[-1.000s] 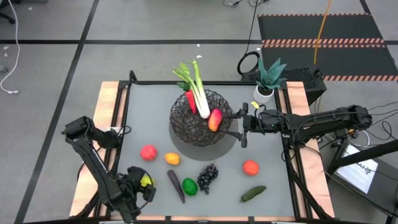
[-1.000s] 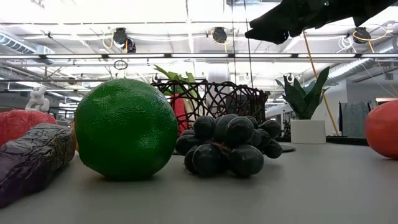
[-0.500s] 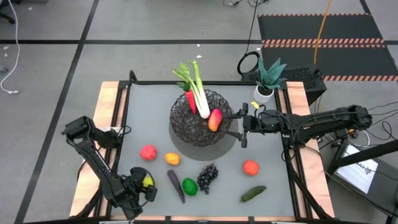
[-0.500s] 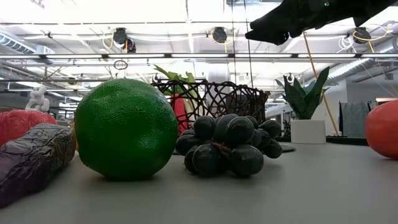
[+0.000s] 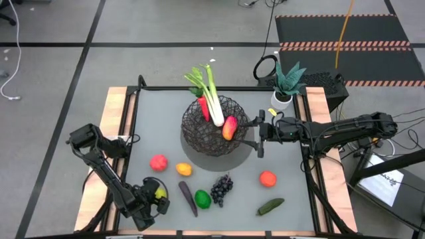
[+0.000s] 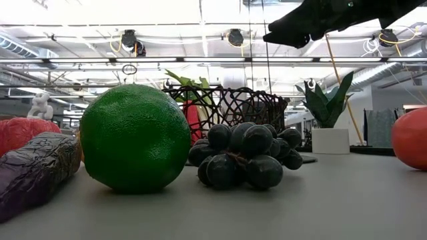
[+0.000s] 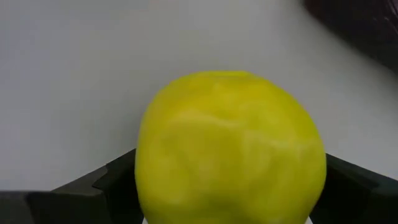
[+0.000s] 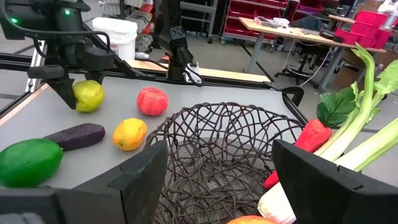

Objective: Build produce basket
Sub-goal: Put the green apple into the black woven basket

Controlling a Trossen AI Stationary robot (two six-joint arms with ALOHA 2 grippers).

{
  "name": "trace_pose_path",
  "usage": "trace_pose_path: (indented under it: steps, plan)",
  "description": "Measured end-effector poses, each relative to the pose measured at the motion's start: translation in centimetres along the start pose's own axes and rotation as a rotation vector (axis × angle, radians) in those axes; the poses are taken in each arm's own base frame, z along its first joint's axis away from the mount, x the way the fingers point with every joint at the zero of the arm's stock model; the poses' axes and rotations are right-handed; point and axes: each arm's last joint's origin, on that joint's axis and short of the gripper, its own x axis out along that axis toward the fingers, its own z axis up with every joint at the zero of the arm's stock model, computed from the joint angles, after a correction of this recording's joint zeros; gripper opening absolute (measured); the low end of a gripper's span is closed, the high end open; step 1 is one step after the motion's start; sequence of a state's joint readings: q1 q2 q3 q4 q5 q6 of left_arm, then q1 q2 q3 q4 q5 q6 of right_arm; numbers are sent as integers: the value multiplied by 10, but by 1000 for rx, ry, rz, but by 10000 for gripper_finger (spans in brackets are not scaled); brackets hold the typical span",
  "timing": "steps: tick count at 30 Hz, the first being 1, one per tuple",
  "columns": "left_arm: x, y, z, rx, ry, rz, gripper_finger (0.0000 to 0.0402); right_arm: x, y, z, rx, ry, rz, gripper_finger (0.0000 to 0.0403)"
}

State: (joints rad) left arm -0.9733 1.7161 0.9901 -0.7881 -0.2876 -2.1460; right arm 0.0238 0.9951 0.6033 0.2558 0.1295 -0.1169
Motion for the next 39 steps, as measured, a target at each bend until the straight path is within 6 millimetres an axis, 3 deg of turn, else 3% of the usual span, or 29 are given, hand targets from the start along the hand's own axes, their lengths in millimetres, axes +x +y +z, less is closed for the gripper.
trace_pose_path:
  steps: [6, 13, 19, 31, 39]
  plan:
    - [0, -1, 0, 32, -24, -19, 332, 0, 0, 0, 0, 0, 0, 281]
    - [1, -2, 2, 58, -28, -23, 290, 0, 0, 0, 0, 1, 0, 281]
    - [-1, -14, 10, 80, -4, -95, 306, 0, 0, -8, 0, -5, -2, 281]
    - [-40, -35, 56, 270, -61, -318, 299, 0, 0, -9, 8, -60, -12, 281]
    - [-78, -39, 95, 409, -270, -489, 300, 0, 0, -9, 8, -60, -12, 281]
